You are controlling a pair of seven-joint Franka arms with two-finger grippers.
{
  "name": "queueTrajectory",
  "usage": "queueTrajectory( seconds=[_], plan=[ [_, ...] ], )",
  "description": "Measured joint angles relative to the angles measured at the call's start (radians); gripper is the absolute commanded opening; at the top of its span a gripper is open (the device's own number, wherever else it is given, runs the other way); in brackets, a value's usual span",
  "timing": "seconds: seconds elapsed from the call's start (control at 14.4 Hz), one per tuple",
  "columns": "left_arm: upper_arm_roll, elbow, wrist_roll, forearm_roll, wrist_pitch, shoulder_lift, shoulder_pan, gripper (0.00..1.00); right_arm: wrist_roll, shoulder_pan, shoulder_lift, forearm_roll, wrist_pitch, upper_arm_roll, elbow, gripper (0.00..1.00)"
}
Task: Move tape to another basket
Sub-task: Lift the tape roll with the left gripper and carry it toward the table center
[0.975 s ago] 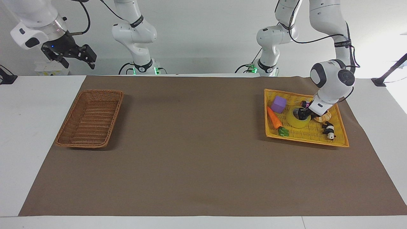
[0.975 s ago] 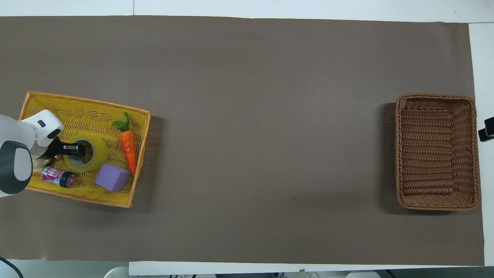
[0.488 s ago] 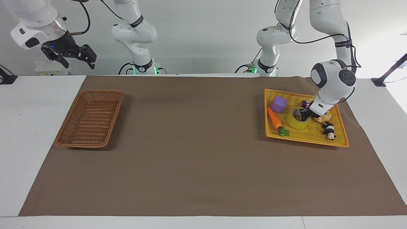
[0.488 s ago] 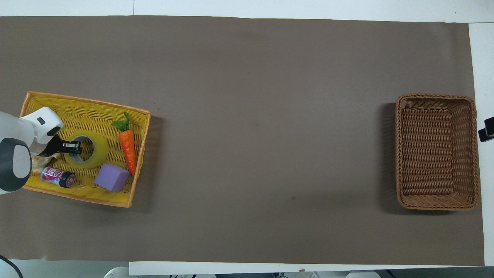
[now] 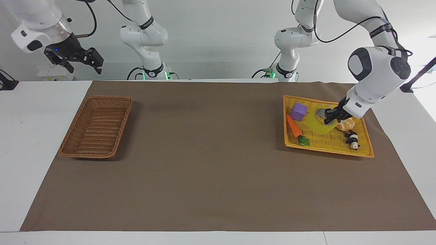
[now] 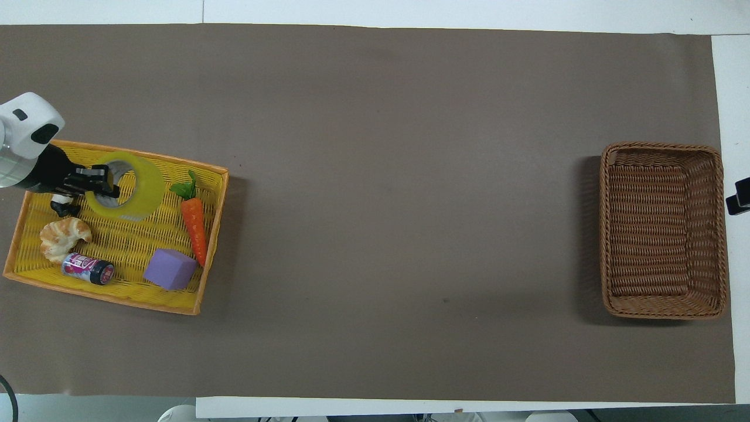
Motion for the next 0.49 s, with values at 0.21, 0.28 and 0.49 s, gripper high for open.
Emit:
queueTrajectory(
  seconds=[0.21,0.28,0.49],
  plan=[
    [-0.009,0.005,-0.329,-0.058,0.051,0.010,-0.249,0.03,0.000,0.000,0.000,0.000,0.000,0.000,0.000,1.00],
    [-0.013,0.007,-0.431,-0.117,0.098,0.015,-0.316,0.03,0.000,0.000,0.000,0.000,0.000,0.000,0.000,1.00],
    [-0.013,0.008,-0.557,-0.256,0.213,0.025,-0.420,0.05,0.000,0.000,0.000,0.000,0.000,0.000,0.000,1.00]
  ],
)
